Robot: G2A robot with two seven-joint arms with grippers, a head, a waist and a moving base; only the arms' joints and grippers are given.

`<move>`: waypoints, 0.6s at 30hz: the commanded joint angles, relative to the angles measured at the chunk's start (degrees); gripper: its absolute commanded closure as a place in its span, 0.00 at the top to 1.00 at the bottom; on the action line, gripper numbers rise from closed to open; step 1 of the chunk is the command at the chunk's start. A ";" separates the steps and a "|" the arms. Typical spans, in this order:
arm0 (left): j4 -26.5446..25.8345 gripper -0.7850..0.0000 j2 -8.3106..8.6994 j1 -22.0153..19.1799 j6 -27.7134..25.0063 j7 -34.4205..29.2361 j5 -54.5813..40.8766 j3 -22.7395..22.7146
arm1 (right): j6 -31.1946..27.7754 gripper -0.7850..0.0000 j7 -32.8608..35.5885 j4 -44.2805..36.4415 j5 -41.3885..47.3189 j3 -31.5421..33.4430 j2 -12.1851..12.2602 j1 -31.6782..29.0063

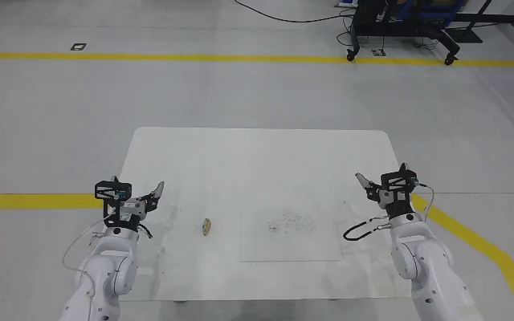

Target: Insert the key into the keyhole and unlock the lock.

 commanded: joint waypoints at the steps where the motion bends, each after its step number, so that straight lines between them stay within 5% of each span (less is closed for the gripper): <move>1: 0.00 1.00 0.00 0.00 0.00 0.00 0.00 0.00 | 0.00 1.00 0.00 0.00 0.00 0.00 0.00 0.00; 5: 0.00 1.00 0.00 0.00 0.00 0.00 0.00 0.00 | -1.05 1.00 0.28 -0.13 -0.52 -0.60 0.01 0.27; 14: 0.00 1.00 0.00 0.00 0.00 0.00 0.00 0.00 | -17.24 1.00 6.63 5.90 -5.46 -15.26 -0.73 12.02; 18: 0.00 1.00 0.00 0.00 0.00 0.00 0.00 0.00 | -19.15 1.00 7.38 7.85 -5.21 -17.11 -0.97 14.49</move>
